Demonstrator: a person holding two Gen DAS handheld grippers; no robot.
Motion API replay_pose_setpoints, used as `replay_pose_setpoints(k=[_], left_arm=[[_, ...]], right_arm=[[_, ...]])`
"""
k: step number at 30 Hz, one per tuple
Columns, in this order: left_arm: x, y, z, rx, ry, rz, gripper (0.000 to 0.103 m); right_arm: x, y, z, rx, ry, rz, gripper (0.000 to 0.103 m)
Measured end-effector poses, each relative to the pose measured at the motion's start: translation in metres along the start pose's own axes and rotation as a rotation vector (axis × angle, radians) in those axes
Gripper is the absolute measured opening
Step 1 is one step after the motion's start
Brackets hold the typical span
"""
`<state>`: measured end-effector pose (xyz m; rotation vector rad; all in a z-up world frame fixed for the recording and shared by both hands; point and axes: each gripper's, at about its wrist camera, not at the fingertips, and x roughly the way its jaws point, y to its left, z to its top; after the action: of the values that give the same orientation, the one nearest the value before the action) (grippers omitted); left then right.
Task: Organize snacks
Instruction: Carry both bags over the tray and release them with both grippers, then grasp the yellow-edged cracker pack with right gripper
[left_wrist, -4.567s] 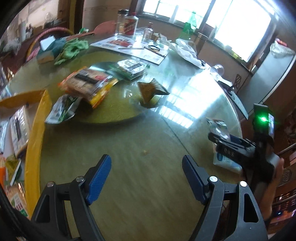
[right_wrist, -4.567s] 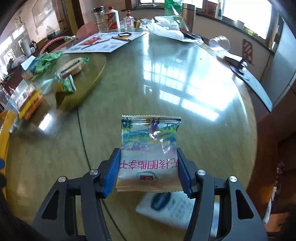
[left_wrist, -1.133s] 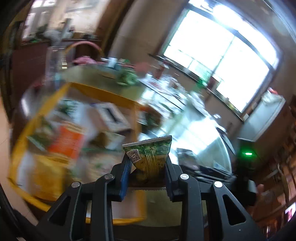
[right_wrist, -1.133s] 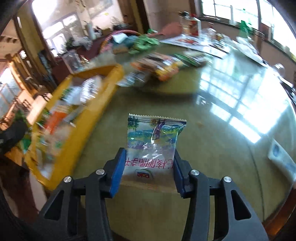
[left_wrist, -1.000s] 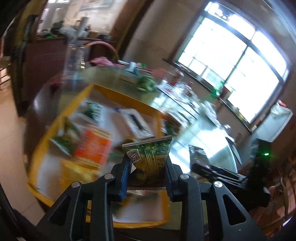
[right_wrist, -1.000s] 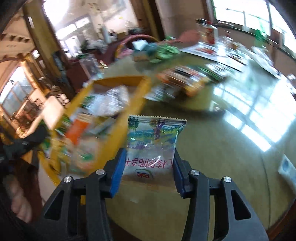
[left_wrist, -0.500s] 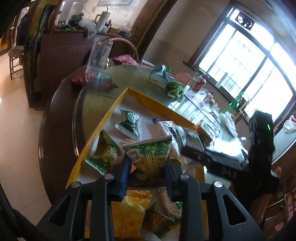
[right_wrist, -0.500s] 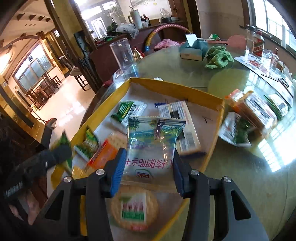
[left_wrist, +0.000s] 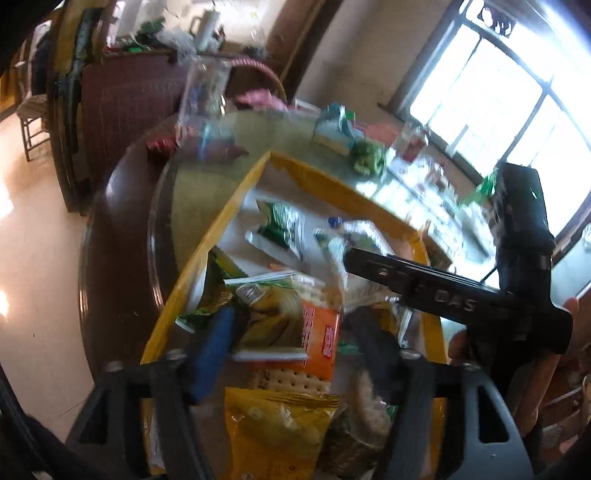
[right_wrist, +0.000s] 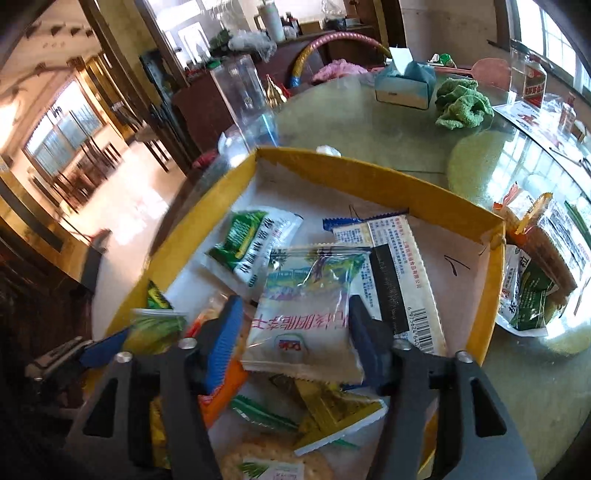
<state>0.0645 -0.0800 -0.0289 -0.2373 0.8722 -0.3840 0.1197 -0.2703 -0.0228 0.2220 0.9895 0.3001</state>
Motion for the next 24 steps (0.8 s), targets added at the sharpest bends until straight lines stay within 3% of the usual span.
replay_pose_setpoints(k=[1, 6, 11, 18, 24], left_arm=[[-0.004, -0.001, -0.001, -0.005, -0.022, 0.01, 0.08], [-0.019, -0.019, -0.006, 0.008, -0.055, 0.034, 0.08], [-0.027, -0.044, -0.012, 0.025, -0.089, 0.036, 0.08], [-0.013, -0.094, -0.026, 0.082, -0.021, -0.031, 0.08], [-0.01, -0.135, -0.036, 0.15, 0.001, -0.086, 0.08]], right_arm=[[-0.006, -0.001, 0.0, 0.004, -0.018, 0.008, 0.07], [-0.052, -0.018, -0.007, 0.032, -0.118, 0.043, 0.075], [-0.103, -0.062, -0.02, 0.073, -0.186, 0.042, 0.077], [-0.132, -0.117, -0.057, 0.125, -0.195, -0.075, 0.08], [-0.149, -0.147, -0.077, 0.12, -0.159, -0.065, 0.08]])
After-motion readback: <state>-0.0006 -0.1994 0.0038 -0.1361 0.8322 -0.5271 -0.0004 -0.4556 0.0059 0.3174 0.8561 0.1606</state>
